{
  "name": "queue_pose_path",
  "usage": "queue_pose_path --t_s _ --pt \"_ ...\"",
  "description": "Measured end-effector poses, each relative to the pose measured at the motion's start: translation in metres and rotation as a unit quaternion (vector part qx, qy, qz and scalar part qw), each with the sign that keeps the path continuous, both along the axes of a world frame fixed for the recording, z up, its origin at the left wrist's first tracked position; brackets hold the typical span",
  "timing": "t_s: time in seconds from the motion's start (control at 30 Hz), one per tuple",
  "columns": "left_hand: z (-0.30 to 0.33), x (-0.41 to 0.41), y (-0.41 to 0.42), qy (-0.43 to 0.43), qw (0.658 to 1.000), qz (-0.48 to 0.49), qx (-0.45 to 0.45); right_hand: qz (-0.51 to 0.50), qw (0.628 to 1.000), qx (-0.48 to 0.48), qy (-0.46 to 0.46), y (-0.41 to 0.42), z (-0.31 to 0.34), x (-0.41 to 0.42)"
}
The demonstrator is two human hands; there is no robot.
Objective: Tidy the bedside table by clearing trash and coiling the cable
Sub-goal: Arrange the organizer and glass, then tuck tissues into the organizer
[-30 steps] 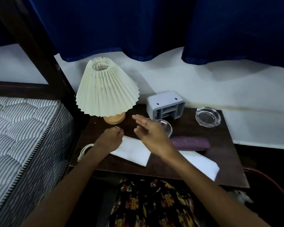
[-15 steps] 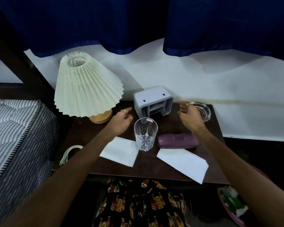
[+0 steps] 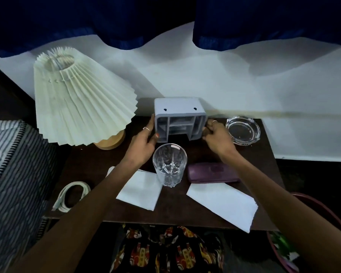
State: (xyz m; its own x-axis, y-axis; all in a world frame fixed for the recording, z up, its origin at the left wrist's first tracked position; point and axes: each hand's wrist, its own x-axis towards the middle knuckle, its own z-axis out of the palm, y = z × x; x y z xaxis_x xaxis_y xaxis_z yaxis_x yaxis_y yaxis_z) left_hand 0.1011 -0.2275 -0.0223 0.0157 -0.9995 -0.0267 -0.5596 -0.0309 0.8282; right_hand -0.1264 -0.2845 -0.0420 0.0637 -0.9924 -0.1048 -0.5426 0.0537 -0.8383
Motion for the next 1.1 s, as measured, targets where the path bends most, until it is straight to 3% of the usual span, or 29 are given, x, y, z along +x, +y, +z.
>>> queue_pose_path --t_s 0.2,0.4,0.63,1.1 --pt "0.016 0.006 -0.015 0.038 0.998 0.049 0.023 -0.057 0.995 -0.024 -0.076 0.007 0.032 0.009" --pt "0.024 0.004 -0.020 -0.043 0.995 0.081 0.031 -0.068 0.995 -0.008 -0.077 -0.001 0.036 0.012" --pt "0.024 0.001 -0.038 -0.063 0.991 0.099 0.065 -0.099 0.992 0.001 -0.083 -0.017 0.028 0.016" --pt "0.026 -0.002 -0.065 0.001 0.986 0.132 0.100 -0.105 0.990 0.019 -0.087 -0.042 0.033 0.022"
